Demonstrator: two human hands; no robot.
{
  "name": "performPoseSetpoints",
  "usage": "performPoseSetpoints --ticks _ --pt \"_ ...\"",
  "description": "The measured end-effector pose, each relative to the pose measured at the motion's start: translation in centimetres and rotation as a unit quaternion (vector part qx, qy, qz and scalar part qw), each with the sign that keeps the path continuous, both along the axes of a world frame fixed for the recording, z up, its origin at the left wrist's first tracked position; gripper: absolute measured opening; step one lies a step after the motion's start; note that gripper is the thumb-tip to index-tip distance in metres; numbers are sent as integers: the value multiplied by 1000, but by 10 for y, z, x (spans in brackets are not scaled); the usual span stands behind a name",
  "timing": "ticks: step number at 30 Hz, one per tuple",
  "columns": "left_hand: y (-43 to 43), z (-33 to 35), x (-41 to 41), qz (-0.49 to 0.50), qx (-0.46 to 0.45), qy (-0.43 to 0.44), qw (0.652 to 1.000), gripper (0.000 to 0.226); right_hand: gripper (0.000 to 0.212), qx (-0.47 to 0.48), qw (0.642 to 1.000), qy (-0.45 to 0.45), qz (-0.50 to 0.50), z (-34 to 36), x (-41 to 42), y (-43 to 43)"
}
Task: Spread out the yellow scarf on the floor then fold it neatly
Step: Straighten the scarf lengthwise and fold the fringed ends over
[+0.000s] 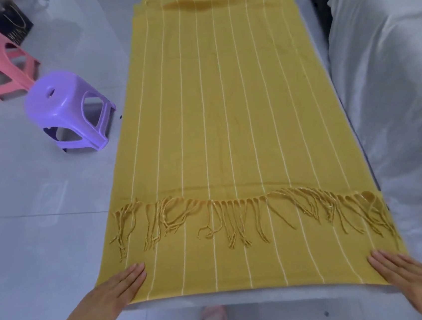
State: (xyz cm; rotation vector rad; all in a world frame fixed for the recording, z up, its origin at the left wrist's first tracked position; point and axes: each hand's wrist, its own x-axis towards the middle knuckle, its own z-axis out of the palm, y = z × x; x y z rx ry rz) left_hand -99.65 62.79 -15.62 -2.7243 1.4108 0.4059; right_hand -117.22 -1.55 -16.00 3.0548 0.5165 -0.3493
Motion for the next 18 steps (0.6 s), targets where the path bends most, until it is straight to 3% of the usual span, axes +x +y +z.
performPoseSetpoints --ticks 3,7,12,18 --pt "1 3 -15 7 6 2 1000 78 62 1 1000 0 -10 -3 -28 3" --pt "6 9 -27 0 17 -18 1000 66 81 -11 999 12 -27 -6 -51 14" --pt "15 5 -37 1 13 -25 1000 64 86 -25 996 54 -71 -17 -73 15" --pt "21 -9 -35 34 31 -37 998 65 51 20 988 97 -120 -27 -65 9"
